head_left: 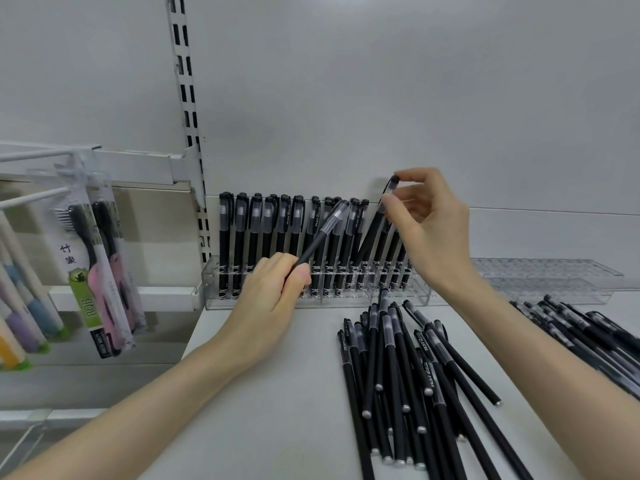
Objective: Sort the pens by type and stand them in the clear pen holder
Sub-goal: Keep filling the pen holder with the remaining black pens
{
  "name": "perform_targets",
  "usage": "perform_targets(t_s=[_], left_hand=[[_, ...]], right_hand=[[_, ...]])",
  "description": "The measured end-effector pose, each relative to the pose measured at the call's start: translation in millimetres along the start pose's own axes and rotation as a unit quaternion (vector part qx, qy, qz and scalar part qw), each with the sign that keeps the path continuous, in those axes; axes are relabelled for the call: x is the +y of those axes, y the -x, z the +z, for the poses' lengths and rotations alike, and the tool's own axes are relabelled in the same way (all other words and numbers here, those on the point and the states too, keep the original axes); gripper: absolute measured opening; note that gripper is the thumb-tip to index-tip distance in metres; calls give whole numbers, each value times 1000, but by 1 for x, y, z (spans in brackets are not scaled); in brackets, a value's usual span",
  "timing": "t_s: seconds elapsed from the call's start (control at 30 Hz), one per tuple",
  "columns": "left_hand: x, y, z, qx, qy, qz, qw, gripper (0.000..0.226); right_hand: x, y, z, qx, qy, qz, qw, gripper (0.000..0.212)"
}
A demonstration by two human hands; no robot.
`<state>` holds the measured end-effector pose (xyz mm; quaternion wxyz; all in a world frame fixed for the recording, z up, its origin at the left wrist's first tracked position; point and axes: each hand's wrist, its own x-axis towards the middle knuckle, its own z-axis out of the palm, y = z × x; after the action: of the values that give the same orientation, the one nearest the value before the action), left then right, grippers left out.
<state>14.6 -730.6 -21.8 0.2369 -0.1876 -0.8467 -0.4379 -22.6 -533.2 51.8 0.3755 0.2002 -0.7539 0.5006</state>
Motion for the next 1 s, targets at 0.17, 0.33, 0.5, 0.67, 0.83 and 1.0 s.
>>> perform_targets(t_s=[0.17, 0.33, 0.5, 0.67, 0.83, 1.0], left_hand=[[-2, 1, 2, 37, -102, 49, 993, 50], [-4, 1, 4, 38, -118, 63, 990, 51], [-9, 0, 4, 19, -115, 45, 992, 58], [-7, 1, 5, 13, -127, 48, 991, 47], [-6, 1, 4, 15, -120, 45, 992, 48], [-6, 1, 4, 17, -114, 44, 992, 51]], right_hand=[[5, 0, 6, -64, 57, 2, 996, 21], [5, 0, 8, -78, 74, -17, 994, 21], [4, -4, 4, -87, 69, -2, 994, 18], [1, -5, 2, -96, 68, 4, 993, 16], [-2, -4, 1, -102, 96, -11, 990, 14], [-1, -5, -1, -120, 83, -12, 989, 12]])
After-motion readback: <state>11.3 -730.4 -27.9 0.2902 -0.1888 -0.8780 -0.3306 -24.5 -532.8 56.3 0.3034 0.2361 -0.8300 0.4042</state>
